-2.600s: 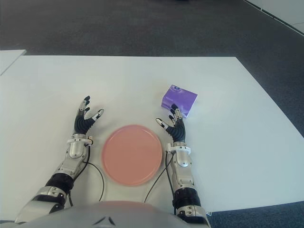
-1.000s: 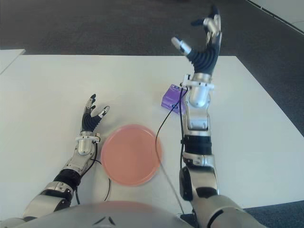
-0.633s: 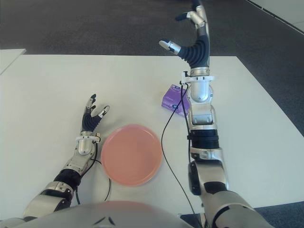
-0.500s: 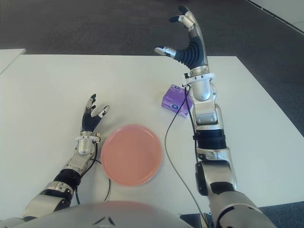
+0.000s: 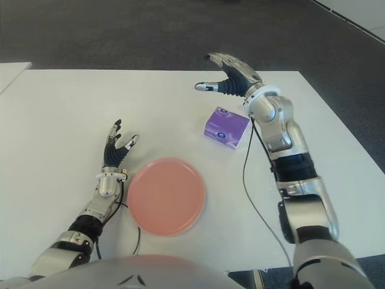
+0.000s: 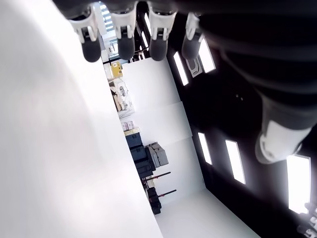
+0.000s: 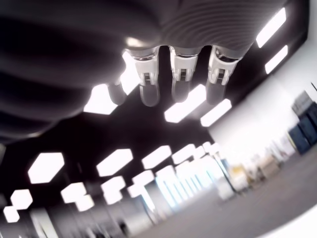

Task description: Put the tissue paper into the plate.

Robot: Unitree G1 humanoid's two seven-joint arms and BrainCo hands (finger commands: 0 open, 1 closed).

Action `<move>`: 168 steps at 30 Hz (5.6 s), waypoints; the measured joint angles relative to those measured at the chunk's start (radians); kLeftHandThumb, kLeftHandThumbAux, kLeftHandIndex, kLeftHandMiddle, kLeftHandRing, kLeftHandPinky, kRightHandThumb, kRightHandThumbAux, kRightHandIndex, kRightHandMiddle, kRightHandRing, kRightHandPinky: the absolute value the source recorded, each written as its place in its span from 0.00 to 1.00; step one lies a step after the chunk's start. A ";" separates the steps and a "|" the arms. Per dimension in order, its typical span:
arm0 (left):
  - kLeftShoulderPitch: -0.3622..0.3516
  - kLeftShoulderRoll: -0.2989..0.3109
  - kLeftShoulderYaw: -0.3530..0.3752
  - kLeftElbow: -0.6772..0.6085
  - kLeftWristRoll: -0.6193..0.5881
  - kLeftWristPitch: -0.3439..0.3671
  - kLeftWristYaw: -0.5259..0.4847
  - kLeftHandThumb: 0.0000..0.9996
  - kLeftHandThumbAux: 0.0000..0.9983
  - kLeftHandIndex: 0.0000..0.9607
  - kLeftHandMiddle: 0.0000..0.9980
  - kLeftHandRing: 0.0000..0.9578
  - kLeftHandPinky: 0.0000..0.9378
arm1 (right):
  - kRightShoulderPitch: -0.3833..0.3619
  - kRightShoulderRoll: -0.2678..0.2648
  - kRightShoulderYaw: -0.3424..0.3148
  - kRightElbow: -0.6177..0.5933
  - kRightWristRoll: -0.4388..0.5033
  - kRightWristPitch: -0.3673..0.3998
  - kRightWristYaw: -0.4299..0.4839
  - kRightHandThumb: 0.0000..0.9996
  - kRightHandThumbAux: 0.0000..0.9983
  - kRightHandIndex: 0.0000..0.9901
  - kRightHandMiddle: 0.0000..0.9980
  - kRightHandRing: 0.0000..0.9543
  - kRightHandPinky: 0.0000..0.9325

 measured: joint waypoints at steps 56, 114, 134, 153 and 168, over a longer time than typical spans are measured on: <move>-0.024 -0.003 0.002 0.038 -0.015 -0.014 0.009 0.00 0.53 0.00 0.00 0.00 0.00 | -0.224 0.081 0.312 0.750 -0.258 -0.204 -0.359 0.31 0.09 0.00 0.00 0.00 0.00; -0.037 0.003 0.004 0.057 -0.017 -0.021 0.011 0.01 0.55 0.00 0.00 0.00 0.00 | -0.252 0.165 0.345 0.818 -0.246 -0.064 -0.344 0.57 0.11 0.00 0.00 0.00 0.00; -0.036 0.003 0.009 0.056 -0.026 -0.017 0.007 0.00 0.54 0.00 0.00 0.00 0.00 | -0.212 0.108 0.325 0.707 -0.232 -0.036 -0.201 0.62 0.15 0.00 0.00 0.00 0.00; -0.024 0.001 0.012 0.039 -0.026 -0.017 0.007 0.01 0.52 0.00 0.00 0.00 0.00 | -0.120 0.087 0.272 0.684 -0.164 0.061 -0.123 0.45 0.11 0.00 0.00 0.00 0.00; -0.009 0.002 0.012 0.018 -0.028 -0.019 0.007 0.01 0.53 0.00 0.00 0.00 0.00 | -0.074 0.107 0.212 0.627 -0.073 0.152 -0.048 0.48 0.13 0.00 0.00 0.00 0.00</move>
